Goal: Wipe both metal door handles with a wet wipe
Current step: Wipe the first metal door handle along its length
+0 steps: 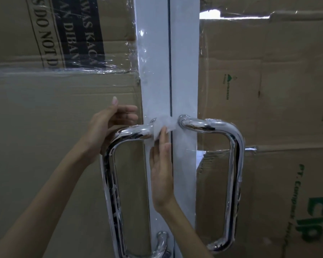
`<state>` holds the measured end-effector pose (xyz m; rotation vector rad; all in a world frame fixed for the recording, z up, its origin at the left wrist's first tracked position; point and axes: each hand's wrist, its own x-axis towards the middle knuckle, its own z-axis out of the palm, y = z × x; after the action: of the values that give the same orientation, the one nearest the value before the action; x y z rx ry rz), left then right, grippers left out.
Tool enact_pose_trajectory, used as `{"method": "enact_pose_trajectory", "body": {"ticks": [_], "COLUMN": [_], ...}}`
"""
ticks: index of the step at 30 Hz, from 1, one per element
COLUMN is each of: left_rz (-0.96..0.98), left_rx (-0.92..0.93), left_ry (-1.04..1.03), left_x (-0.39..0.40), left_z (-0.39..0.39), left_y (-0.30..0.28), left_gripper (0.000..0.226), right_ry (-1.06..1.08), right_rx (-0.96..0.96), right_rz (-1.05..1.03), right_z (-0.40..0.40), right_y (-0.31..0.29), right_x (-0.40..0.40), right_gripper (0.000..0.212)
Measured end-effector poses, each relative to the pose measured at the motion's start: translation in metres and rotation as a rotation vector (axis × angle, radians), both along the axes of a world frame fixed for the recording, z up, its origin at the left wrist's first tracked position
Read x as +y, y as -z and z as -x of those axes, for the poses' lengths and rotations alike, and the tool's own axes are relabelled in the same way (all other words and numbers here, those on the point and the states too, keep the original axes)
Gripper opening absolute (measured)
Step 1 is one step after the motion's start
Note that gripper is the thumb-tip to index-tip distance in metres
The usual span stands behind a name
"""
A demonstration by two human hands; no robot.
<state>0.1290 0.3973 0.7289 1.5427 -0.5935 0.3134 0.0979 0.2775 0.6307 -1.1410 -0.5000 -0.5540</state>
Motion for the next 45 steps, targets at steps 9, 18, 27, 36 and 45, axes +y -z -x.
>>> {"method": "enact_pose_trajectory", "body": {"ticks": [9, 18, 27, 36, 45], "left_rz": [-0.067, -0.107, -0.173, -0.159, -0.168], "left_rx": [-0.025, -0.015, -0.048, -0.058, -0.051], "left_ry": [-0.024, -0.001, 0.002, -0.012, 0.042], "left_x": [0.011, 0.036, 0.034, 0.053, 0.045], "left_z": [0.002, 0.007, 0.01, 0.01, 0.01], "left_y": [-0.002, -0.002, -0.009, -0.01, -0.005], "left_gripper": [0.045, 0.05, 0.048, 0.048, 0.05], "right_ry": [0.295, 0.564, 0.477, 0.638, 0.54], "right_rx": [0.003, -0.087, -0.099, -0.309, -0.197], "right_rz": [0.018, 0.589, 0.857, 0.996, 0.602], "right_z": [0.006, -0.011, -0.008, 0.008, 0.001], "right_y": [-0.027, -0.048, -0.08, -0.065, -0.049], "right_x": [-0.002, -0.043, -0.045, 0.003, -0.016], "right_gripper": [0.036, 0.055, 0.086, 0.088, 0.059]}}
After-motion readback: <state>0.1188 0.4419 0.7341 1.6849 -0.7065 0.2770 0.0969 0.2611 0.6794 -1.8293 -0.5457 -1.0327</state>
